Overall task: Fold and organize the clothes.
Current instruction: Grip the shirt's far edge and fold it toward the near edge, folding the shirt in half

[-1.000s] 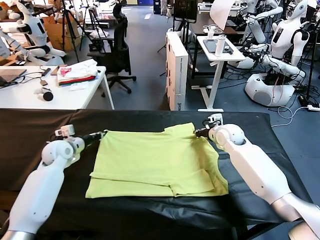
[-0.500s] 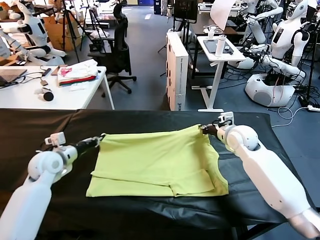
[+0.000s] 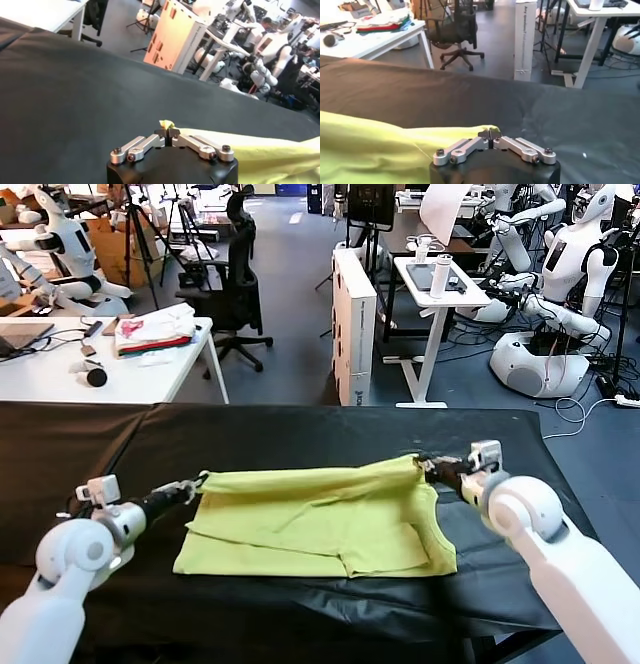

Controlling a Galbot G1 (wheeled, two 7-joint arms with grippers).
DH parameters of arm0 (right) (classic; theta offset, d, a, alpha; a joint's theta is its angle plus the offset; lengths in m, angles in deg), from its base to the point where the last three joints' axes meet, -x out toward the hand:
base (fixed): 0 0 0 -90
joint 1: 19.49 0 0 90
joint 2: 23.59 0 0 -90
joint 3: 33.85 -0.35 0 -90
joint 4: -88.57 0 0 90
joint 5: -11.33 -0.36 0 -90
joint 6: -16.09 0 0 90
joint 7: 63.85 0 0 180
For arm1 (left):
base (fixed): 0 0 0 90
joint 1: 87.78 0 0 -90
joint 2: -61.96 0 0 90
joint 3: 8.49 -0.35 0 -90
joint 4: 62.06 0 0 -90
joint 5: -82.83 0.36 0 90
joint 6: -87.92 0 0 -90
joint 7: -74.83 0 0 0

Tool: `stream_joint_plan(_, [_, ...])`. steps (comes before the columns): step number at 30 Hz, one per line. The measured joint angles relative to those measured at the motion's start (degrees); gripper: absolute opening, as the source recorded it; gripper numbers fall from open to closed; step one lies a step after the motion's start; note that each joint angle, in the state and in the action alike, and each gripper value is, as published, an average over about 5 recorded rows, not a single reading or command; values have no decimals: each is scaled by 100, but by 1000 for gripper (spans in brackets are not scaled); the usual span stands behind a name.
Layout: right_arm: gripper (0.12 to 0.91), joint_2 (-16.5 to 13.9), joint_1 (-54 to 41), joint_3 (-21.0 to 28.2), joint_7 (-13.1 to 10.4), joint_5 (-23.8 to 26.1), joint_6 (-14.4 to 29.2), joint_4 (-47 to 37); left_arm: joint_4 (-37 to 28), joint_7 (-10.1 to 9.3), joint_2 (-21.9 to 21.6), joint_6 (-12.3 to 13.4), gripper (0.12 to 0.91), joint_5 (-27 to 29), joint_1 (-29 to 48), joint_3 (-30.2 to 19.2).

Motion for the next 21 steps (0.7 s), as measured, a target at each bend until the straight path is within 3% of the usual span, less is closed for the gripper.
stream_joint_plan(21, [140,-152,1012,-151,35,242,0,389,1012,-118,301,95,189,-19,-1665,960])
